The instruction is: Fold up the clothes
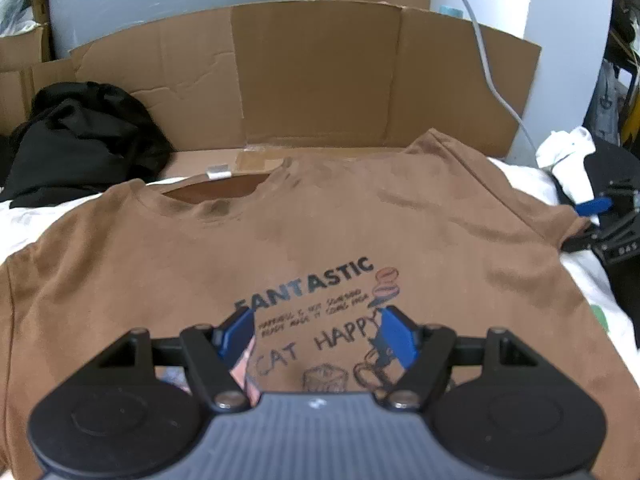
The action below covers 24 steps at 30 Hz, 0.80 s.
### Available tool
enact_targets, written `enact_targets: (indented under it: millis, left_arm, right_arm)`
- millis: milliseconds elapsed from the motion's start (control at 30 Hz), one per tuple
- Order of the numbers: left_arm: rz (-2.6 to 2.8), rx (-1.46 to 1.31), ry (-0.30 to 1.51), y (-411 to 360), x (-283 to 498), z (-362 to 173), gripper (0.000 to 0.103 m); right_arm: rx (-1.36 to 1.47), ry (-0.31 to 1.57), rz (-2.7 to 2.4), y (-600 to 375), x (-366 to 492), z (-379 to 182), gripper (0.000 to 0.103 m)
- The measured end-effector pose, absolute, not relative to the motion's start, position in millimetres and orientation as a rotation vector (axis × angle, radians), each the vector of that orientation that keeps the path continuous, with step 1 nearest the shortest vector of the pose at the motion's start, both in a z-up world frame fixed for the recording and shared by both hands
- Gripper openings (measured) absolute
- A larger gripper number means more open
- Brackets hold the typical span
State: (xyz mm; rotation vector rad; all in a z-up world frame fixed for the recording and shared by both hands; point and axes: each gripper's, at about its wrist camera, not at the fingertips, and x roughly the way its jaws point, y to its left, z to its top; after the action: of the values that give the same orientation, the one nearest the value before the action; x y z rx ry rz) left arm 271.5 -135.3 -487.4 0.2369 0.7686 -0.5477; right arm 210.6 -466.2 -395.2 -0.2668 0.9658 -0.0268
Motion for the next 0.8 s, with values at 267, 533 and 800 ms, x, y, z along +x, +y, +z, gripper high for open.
enact_targets:
  millis: [267,533,800]
  left_arm:
    - [-0.571,0.239,0.784,-144,277,-496,0.073]
    - [-0.556,0.219,0.797,-138,283,-501,0.073]
    - [-0.553,0.211,0.804,-135,286,-502,0.073]
  right_arm:
    - [-0.278,0.990,0.027,-462,218,-403,0.079]
    - [-0.272,1.005,0.053,-465,219,-406,0.075]
    - [-0.253,1.006,0.036,-470,225,-405,0.063]
